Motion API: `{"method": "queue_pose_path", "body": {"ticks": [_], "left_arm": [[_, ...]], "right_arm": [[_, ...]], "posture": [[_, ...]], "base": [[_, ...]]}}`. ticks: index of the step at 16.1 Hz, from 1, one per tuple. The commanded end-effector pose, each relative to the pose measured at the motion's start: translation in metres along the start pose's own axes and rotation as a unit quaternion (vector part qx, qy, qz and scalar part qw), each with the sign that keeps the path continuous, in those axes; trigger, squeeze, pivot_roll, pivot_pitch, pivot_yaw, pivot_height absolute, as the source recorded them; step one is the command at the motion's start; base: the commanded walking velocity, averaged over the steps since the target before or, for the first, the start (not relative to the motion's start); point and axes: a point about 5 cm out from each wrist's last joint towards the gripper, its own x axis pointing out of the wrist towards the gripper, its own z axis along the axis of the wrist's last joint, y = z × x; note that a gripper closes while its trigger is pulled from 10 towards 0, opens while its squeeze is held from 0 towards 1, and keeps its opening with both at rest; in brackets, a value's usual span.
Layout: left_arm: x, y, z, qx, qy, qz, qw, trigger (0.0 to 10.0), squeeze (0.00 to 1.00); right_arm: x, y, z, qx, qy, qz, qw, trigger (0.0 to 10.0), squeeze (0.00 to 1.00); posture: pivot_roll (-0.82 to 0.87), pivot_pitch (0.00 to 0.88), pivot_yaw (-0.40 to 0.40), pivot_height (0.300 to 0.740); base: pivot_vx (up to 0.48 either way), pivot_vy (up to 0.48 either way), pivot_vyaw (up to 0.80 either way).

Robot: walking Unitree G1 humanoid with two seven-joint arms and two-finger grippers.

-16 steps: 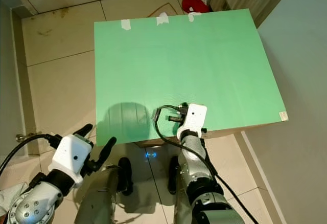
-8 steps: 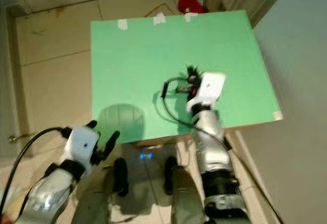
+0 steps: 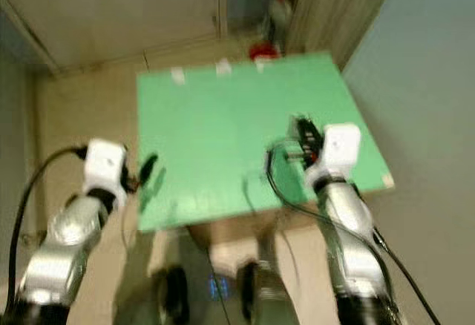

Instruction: Hang keys on a hook

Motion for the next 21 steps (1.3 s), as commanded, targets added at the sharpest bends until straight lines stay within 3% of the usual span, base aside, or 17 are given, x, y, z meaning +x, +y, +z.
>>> {"method": "queue_pose_path", "body": {"ticks": [1, 3, 5, 7, 9, 11, 14, 21], "left_arm": [[-0.004, 0.004, -0.008, -0.004, 0.009, -0.002, 1.0, 10.0, 0.0], [-0.018, -0.003, -0.008, 0.027, -0.004, -0.04, 0.999, 10.0, 0.0], [-0.021, -0.012, -0.005, 0.026, -0.026, -0.063, 0.997, 10.0, 0.0], [-0.025, -0.021, 0.001, 0.029, -0.053, -0.081, 0.995, 10.0, 0.0], [-0.014, -0.026, -0.006, -0.006, -0.046, -0.061, 0.997, 10.0, 0.0], [0.0, -0.032, -0.008, -0.023, -0.033, -0.043, 0.998, 10.0, 0.0], [0.001, -0.035, -0.007, -0.019, -0.034, -0.046, 0.998, 10.0, 0.0], [0.02, -0.034, 0.004, -0.024, -0.05, -0.029, 0.998, 10.0, 0.0]], "right_arm": [[-0.016, -0.008, -0.015, -0.017, 0.027, -0.009, 0.999, 0.0, 0.0], [-0.06, -0.018, -0.048, -0.048, 0.087, -0.013, 0.995, 0.0, 0.0], [-0.088, -0.02, -0.063, -0.024, 0.129, -0.038, 0.991, 0.0, 0.0], [-0.093, -0.017, -0.062, -0.014, 0.116, -0.047, 0.992, 0.0, 0.0], [-0.081, -0.016, -0.059, -0.008, 0.091, -0.073, 0.993, 0.0, 0.0], [-0.065, -0.016, -0.055, -0.021, 0.082, -0.08, 0.993, 10.0, 0.0], [-0.059, -0.016, -0.048, -0.012, 0.069, -0.082, 0.994, 10.0, 0.0], [-0.043, -0.01, -0.047, -0.015, 0.064, -0.079, 0.995, 10.0, 0.0]], "posture": [[-0.05, 0.036, 0.012, 0.722], [-0.06, 0.008, 0.029, 0.722], [-0.08, 0.0, 0.022, 0.722], [-0.08, 0.0, 0.017, 0.722], [-0.11, 0.0, 0.009, 0.722], [-0.12, 0.0, 0.005, 0.722], [-0.12, 0.0, 0.009, 0.722], [-0.12, 0.018, 0.024, 0.722]], "base": [[0.0, 0.0, 0.0], [0.0, 0.0, 0.0], [0.0, 0.0, 0.0], [0.0, 0.0, 0.0], [0.0, 0.0, 0.0], [0.0, 0.0, 0.0], [0.0, 0.0, 0.0], [0.0, 0.0, 0.0]]}}
